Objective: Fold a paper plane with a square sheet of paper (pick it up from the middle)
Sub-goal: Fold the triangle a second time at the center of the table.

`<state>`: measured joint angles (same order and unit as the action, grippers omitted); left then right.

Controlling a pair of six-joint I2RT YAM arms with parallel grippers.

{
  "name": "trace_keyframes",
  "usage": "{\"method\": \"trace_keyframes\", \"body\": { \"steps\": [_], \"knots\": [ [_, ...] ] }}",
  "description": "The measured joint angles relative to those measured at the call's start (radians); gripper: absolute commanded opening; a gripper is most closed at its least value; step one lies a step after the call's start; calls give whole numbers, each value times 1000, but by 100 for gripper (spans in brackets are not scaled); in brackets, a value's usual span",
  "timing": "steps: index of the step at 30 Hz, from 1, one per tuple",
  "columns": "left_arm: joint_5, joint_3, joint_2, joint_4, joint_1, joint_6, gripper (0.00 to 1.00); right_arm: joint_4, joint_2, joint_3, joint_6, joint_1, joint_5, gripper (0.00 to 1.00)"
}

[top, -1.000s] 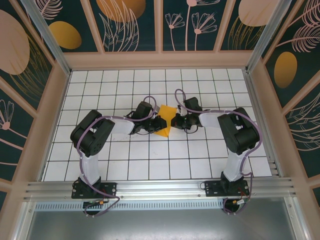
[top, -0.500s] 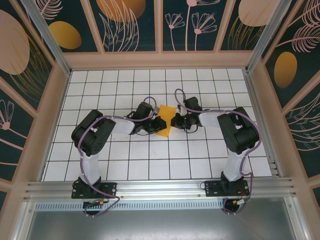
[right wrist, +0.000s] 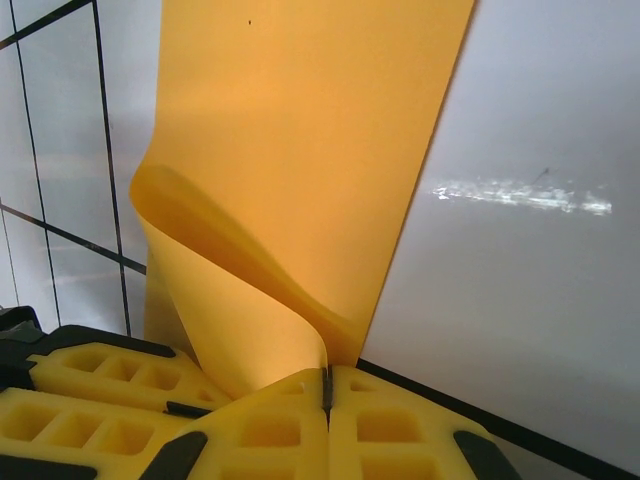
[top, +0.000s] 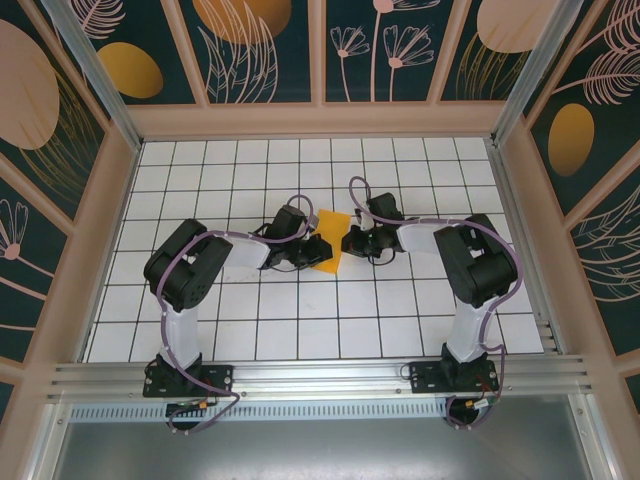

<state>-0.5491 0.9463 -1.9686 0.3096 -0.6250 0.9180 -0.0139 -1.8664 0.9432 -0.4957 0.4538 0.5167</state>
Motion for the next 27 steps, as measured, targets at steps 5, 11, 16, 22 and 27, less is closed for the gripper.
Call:
{"method": "trace_keyframes", "body": {
  "steps": [5, 11, 16, 22, 27],
  "knots": [
    [-1, 0, -2, 1, -3, 0, 18, 4, -2, 4, 0, 0, 0, 1],
    [-3, -4, 11, 15, -4, 0, 26, 4, -3, 5, 0, 0, 0, 1],
    [0, -12, 34, 35, -4, 0, 29, 4, -3, 5, 0, -1, 0, 1],
    [0, -15, 34, 46, -5, 0, 29, 5, -3, 8, 1, -1, -2, 1],
    [0, -15, 34, 46, -5, 0, 24, 14, -9, 18, 0, -3, -10, 2]
  ]
}}
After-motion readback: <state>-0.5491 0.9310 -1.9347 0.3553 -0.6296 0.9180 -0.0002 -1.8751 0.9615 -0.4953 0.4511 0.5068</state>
